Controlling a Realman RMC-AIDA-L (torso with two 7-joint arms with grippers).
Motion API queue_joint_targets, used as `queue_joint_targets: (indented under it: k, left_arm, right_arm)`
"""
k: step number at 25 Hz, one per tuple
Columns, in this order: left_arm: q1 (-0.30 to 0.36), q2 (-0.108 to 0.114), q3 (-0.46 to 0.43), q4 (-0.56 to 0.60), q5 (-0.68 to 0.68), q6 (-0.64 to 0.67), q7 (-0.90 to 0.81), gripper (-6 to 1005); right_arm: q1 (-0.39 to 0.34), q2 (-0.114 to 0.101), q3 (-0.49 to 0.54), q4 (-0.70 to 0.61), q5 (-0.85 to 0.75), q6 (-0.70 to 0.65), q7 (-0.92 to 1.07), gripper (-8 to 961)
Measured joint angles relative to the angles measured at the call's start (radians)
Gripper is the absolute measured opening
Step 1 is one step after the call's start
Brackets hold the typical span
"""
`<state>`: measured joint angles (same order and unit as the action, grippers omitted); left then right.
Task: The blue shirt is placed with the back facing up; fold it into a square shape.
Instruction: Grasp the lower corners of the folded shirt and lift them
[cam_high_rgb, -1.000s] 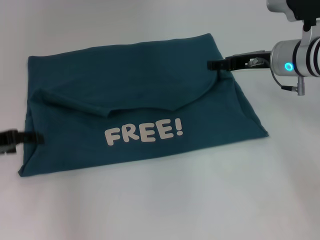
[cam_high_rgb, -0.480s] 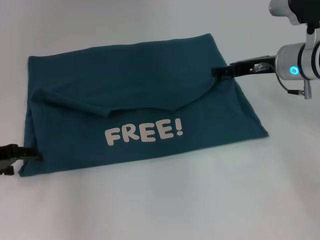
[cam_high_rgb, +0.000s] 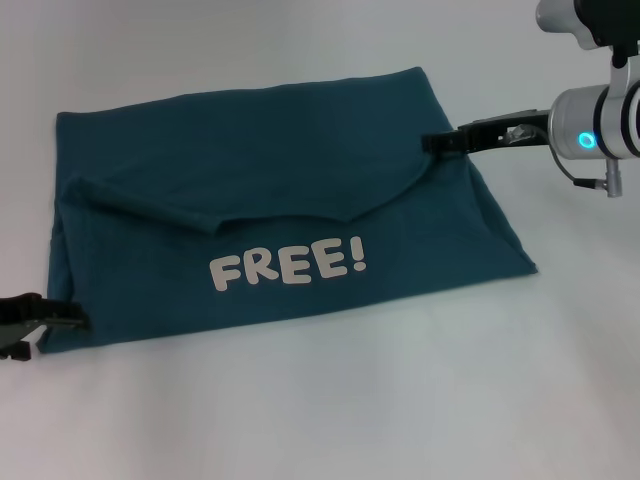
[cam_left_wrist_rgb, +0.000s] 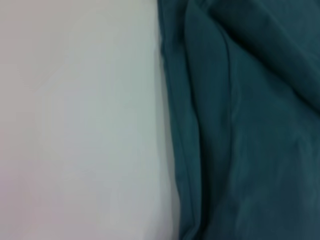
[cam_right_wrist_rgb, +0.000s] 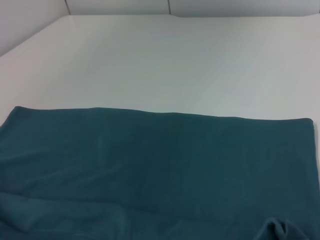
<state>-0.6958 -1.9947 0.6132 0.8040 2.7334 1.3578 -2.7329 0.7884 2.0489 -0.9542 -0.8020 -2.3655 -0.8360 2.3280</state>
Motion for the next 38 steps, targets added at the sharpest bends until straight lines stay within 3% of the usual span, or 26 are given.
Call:
queue_joint_targets:
  k: [32,38]
  left_arm:
    - [-0.089,-0.010,0.056,-0.121,0.015,-0.106,0.024,947]
    - [-0.088,-0.013,0.057,-0.123,0.010,-0.124,0.056,895]
  right_arm:
    - [-0.011,0.010,0.000,-0.004,0.000,-0.035,-0.002,917]
    - [-0.034,0.018,0.002,-0.052,0.000,-0.052,0.004,917]
